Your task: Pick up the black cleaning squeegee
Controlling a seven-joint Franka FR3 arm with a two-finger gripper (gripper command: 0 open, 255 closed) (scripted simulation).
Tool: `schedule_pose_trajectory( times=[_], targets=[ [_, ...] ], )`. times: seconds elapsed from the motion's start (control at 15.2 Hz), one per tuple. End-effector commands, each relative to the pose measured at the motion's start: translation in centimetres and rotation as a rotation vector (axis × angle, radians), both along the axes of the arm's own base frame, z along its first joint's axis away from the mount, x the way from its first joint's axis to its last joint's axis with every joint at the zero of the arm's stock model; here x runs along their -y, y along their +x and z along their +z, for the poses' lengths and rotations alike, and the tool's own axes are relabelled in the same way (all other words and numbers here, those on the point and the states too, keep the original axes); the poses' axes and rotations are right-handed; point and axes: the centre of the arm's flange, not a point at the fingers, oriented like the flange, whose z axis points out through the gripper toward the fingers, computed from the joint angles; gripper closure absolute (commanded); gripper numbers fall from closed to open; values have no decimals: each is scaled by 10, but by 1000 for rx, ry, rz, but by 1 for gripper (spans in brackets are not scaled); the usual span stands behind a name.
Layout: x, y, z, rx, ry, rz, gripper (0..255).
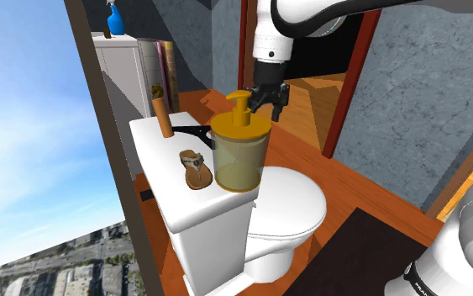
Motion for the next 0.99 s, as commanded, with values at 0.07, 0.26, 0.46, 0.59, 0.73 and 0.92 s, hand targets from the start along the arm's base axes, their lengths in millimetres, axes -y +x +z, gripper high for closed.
schedule_pose_trajectory(
  times=[0.07, 0.26, 0.46, 0.59, 0.73, 0.92],
  targets=[
    [-20, 31, -11, -2, -1, -9, 0],
    [-40, 65, -17, -4, -2, -17, 0],
    [-60, 99, -24, -6, -3, -24, 0],
    [-74, 121, -29, -7, -4, -29, 0],
    [-87, 144, -34, -8, -5, -35, 0],
    [-96, 160, -42, -9, -6, -38, 0]
  ],
)
